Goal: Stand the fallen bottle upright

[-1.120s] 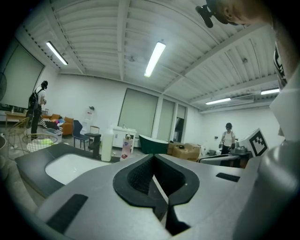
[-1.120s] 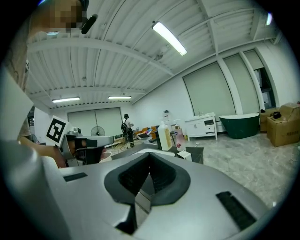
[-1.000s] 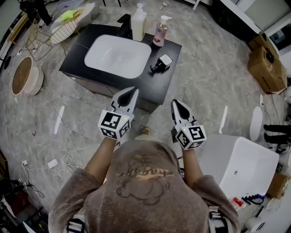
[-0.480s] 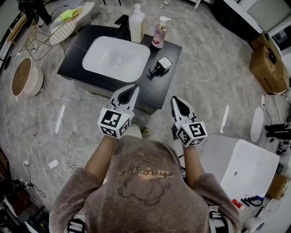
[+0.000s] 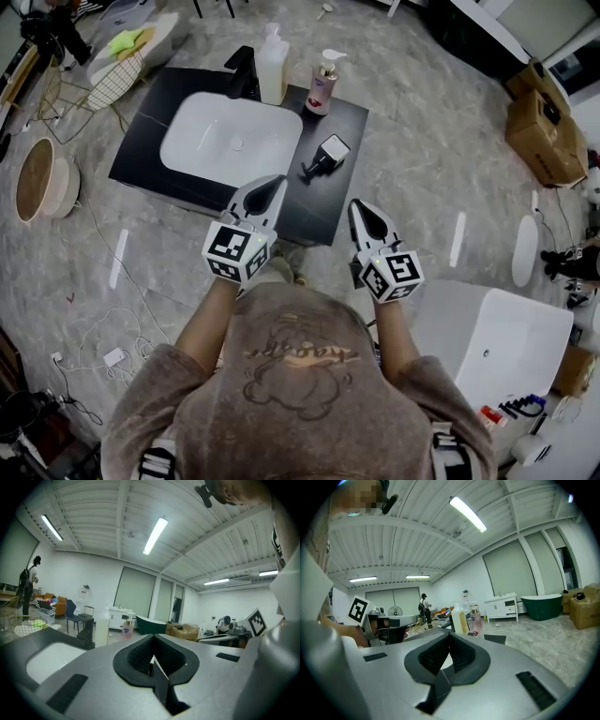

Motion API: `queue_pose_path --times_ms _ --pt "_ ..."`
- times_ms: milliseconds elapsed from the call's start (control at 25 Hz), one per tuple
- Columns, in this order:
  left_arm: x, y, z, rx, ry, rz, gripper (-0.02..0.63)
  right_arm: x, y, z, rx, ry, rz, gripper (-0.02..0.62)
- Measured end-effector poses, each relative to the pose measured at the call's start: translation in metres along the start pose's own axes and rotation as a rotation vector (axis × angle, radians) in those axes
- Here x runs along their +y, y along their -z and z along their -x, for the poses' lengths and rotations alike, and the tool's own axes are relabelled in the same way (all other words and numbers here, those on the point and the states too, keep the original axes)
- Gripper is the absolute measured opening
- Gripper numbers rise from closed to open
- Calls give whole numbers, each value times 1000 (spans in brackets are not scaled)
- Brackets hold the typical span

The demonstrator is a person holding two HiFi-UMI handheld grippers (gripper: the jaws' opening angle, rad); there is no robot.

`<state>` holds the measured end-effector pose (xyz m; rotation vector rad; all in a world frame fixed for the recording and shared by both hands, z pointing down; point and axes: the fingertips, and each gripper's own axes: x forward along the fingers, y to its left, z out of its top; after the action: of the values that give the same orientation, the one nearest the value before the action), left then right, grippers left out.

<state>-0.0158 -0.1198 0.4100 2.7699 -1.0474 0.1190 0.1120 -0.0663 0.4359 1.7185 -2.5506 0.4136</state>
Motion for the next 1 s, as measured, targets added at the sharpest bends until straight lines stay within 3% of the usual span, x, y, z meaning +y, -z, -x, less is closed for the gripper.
queue_pose_path --times_ms 600,1000 --pt "40 -20 -60 18 126 -11 18 -24 -34 -64 -52 70 -9 -6" --pt "42 -17 -79 37 96 13 18 -49 -36 -78 -8 41 -2 -5"
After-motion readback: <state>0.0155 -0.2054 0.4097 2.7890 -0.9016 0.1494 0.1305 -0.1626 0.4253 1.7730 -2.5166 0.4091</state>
